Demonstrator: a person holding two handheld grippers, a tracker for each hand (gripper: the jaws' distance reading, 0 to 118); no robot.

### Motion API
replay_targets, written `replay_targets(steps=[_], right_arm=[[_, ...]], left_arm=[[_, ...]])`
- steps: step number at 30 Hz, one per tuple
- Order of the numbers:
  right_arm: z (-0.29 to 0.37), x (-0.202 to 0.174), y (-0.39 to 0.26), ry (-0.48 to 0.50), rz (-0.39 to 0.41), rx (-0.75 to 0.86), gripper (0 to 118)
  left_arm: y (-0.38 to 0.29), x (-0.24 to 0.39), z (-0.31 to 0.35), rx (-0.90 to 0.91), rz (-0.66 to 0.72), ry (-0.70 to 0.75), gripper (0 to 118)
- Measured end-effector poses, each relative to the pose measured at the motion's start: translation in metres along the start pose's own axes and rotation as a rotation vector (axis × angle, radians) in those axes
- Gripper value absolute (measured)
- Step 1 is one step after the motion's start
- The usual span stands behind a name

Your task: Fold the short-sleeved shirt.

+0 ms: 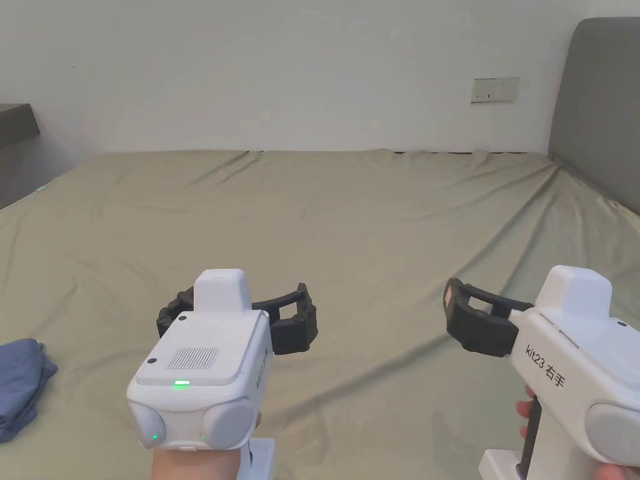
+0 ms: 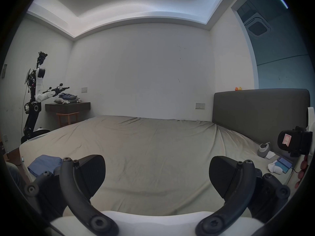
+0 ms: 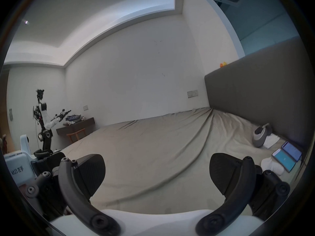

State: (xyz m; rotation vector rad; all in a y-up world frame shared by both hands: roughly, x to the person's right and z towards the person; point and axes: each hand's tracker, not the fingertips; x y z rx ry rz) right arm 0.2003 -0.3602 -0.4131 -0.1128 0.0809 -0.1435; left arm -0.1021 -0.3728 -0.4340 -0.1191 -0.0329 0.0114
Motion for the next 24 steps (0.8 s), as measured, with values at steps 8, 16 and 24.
replay_targets(steps=[8,16,24], right_arm=[[-0.0019,-0.0034,-0.0031,0.002,0.024,-0.023,118],[-0.002,-0.0043,-0.0024,-0.031,0.035,-0.004,118],[-0.0058,-0.0021,-0.008,-0.033,0.061,-0.02,118]], left_arm=[[-0.0002,-0.0002,-0.0003,-0.005,-0.003,-0.003,118],[-0.0023,-0.0029,-0.0034,-0.014,-0.003,-0.002,118],[-0.0026,-0.0031,-0.0029,-0.008,-0.015,-0.001,118]])
